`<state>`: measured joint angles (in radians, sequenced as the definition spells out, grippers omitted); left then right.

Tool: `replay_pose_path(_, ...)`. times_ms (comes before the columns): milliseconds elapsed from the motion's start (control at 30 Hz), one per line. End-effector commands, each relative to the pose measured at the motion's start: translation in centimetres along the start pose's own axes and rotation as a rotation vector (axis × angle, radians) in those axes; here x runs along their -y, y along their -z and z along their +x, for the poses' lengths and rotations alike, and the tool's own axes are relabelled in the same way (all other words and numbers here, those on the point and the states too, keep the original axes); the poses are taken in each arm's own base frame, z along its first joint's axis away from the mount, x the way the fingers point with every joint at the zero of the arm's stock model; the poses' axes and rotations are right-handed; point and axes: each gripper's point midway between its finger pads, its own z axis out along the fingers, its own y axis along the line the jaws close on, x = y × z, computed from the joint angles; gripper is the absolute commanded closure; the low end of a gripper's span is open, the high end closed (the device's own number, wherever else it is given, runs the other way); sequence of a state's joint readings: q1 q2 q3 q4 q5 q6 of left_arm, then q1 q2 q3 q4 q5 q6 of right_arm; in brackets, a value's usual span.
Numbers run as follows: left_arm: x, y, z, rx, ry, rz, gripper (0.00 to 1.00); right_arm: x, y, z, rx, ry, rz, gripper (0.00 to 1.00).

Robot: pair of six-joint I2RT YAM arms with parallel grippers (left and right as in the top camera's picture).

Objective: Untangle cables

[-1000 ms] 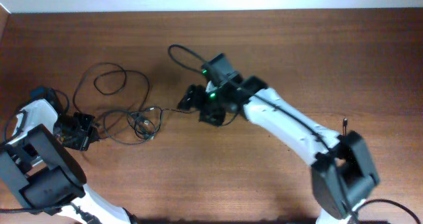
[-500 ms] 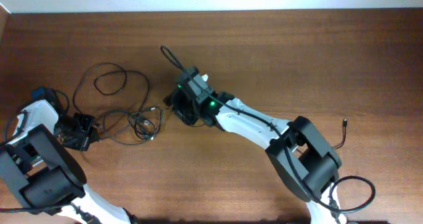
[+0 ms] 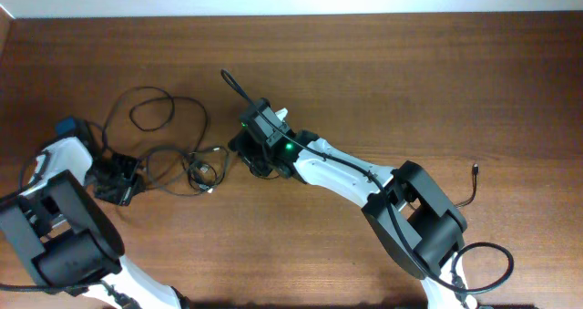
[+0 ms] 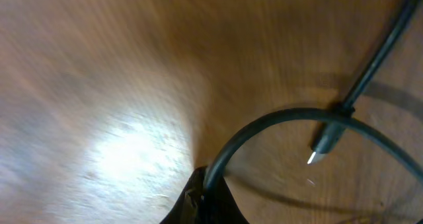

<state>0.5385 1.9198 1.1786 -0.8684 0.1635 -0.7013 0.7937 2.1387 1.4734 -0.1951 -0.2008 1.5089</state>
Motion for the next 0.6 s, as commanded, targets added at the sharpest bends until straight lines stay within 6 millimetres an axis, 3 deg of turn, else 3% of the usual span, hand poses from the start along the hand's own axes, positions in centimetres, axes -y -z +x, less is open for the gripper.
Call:
replay_pose_path(0,0.8,-1.1,2.4,-0.021,-0.061,-0.029,1.0,0.7,-0.4,-0.3,0.025,0.0,0.026,0.48)
replay_pose_path(267,1.2,-1.6,3.1,-0.002,-0.103,-0.053,1.0,3.4,0.0,-2.7,0.137,-0.018,0.133,0.52)
replay_pose_path(333,1.2,-1.6,3.1,-0.002,-0.103,-0.053,1.0,3.4,0.3,-4.1,0.171,-0.034,0.131,0.52)
replay_pose_path(567,1.2,-1.6,3.1,-0.002,-0.103,-0.053,1.0,2.8,0.0,-4.4,0.175,-0.033,0.101,0.54)
